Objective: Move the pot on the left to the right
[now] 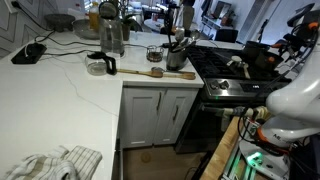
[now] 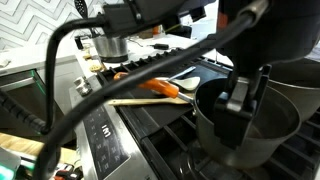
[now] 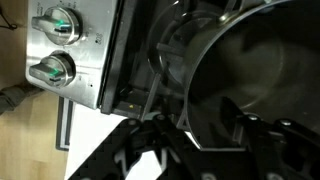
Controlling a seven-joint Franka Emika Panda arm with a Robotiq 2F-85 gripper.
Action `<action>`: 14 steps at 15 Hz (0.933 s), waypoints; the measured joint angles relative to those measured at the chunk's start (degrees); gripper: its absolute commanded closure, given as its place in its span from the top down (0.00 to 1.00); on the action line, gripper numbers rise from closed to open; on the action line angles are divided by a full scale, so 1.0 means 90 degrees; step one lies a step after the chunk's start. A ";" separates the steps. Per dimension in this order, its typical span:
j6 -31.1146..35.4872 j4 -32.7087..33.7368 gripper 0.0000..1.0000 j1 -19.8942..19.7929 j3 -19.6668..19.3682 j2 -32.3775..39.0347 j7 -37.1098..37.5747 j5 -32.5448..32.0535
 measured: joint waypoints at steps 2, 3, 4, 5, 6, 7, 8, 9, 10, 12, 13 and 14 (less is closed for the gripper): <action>-0.0041 0.0054 0.99 -0.0024 0.0038 -0.0030 -0.0017 -0.0059; -0.0078 0.0058 1.00 -0.0034 0.0062 -0.0064 -0.0050 -0.0080; -0.0148 0.0058 1.00 -0.0043 0.0093 -0.0113 -0.0125 -0.0109; -0.0278 0.0058 1.00 -0.0048 0.0127 -0.0177 -0.0240 -0.0141; -0.0384 0.0050 1.00 -0.0048 0.0164 -0.0253 -0.0390 -0.0160; -0.0504 0.0039 1.00 -0.0048 0.0213 -0.0350 -0.0569 -0.0176; -0.0589 0.0019 1.00 -0.0047 0.0272 -0.0465 -0.0778 -0.0181; -0.0639 -0.0018 1.00 -0.0044 0.0344 -0.0597 -0.1016 -0.0182; -0.0689 -0.0067 1.00 -0.0039 0.0426 -0.0753 -0.1274 -0.0184; -0.0731 -0.0271 1.00 0.0006 0.0588 -0.1123 -0.1796 -0.0206; -0.0732 -0.0432 1.00 0.0056 0.0657 -0.1335 -0.2056 -0.0237; -0.0732 -0.0619 1.00 0.0121 0.0708 -0.1554 -0.2314 -0.0290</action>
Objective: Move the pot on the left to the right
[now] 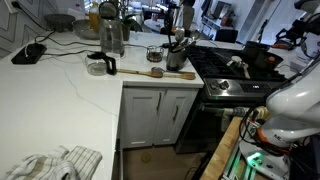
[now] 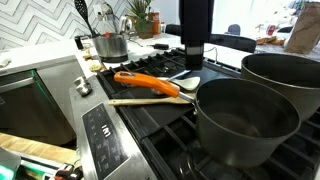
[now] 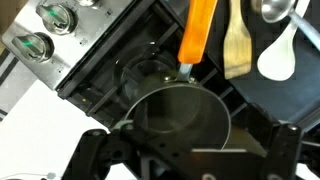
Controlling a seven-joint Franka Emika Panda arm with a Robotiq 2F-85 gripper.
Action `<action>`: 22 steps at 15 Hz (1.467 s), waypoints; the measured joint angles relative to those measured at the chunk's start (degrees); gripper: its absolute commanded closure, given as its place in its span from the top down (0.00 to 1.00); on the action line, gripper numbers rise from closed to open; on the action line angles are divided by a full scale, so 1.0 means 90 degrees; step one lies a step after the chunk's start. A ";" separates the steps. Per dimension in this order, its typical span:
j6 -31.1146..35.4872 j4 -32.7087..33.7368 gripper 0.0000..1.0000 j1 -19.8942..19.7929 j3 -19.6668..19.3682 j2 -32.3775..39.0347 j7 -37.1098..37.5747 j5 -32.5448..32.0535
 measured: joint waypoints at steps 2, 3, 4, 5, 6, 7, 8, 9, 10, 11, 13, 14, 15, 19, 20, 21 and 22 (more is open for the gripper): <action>0.0009 -0.0477 1.00 0.0159 0.0073 -0.0480 -0.0499 -0.0190; 0.0048 -0.0757 1.00 0.0257 0.0096 -0.0743 -0.0734 -0.0305; 0.0127 -0.1059 1.00 0.0364 0.0110 -0.1022 -0.0960 -0.0430; 0.0248 -0.1361 1.00 0.0476 0.0123 -0.1304 -0.1150 -0.0558; 0.0382 -0.1674 1.00 0.0597 0.0136 -0.1604 -0.1332 -0.0681; 0.0535 -0.1987 1.00 0.0718 0.0149 -0.1910 -0.1491 -0.0782; 0.0687 -0.2303 1.00 0.0844 0.0160 -0.2235 -0.1634 -0.0869; 0.0833 -0.2614 1.00 0.0968 0.0172 -0.2569 -0.1761 -0.0924; 0.0966 -0.2948 1.00 0.1034 0.0242 -0.2937 -0.1905 -0.0934; 0.1072 -0.3270 1.00 0.1044 0.0354 -0.3297 -0.2047 -0.0934; 0.1241 -0.3949 1.00 0.1057 0.0572 -0.4054 -0.2356 -0.0922; 0.1281 -0.4284 1.00 0.1064 0.0663 -0.4426 -0.2487 -0.0906; 0.1289 -0.4607 1.00 0.1154 0.0675 -0.4804 -0.2571 -0.0910; 0.1289 -0.5617 1.00 0.1845 0.0388 -0.6105 -0.2642 -0.0884; 0.1289 -0.5781 1.00 0.2000 0.0280 -0.6344 -0.2642 -0.0883; 0.1289 -0.5894 1.00 0.2096 0.0192 -0.6522 -0.2644 -0.0883; 0.1290 -0.5956 1.00 0.2139 0.0148 -0.6617 -0.2648 -0.0883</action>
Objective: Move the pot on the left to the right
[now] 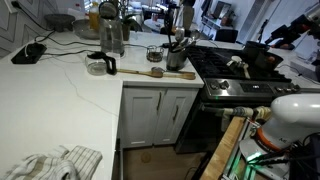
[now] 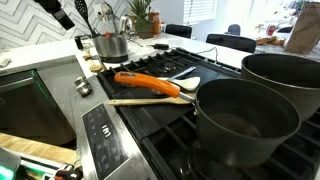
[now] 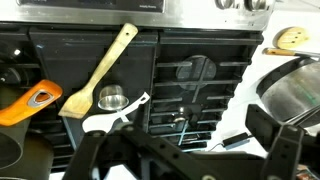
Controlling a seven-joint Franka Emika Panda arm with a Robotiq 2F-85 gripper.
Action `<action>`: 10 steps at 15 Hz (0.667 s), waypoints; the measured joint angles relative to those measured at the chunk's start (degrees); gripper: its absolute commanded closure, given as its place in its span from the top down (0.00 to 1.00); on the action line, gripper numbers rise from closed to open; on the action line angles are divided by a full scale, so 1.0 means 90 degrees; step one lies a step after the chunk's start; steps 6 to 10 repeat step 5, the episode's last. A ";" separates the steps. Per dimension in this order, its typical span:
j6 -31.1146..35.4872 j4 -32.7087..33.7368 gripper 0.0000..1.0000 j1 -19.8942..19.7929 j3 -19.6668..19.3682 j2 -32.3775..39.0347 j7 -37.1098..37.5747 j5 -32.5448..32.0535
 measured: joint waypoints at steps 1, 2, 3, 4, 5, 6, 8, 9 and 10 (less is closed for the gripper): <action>0.0000 -0.0033 1.00 0.0016 -0.0017 -0.0046 -0.0006 0.0000; 0.0000 -0.0051 1.00 0.0021 -0.0018 -0.0059 -0.0011 0.0000; 0.0000 -0.0056 1.00 0.0027 -0.0018 -0.0059 -0.0014 0.0000; 0.0000 -0.0057 1.00 0.0031 -0.0018 -0.0058 -0.0016 0.0000; 0.0000 -0.0057 1.00 0.0031 -0.0018 -0.0058 -0.0020 0.0000; 0.0000 -0.0057 1.00 0.0031 -0.0018 -0.0058 -0.0020 0.0000; 0.0000 -0.0057 1.00 0.0031 -0.0018 -0.0058 -0.0020 0.0000; 0.0000 -0.0057 1.00 0.0031 -0.0018 -0.0058 -0.0020 0.0000; 0.0000 -0.0057 1.00 0.0031 -0.0018 -0.0058 -0.0020 0.0000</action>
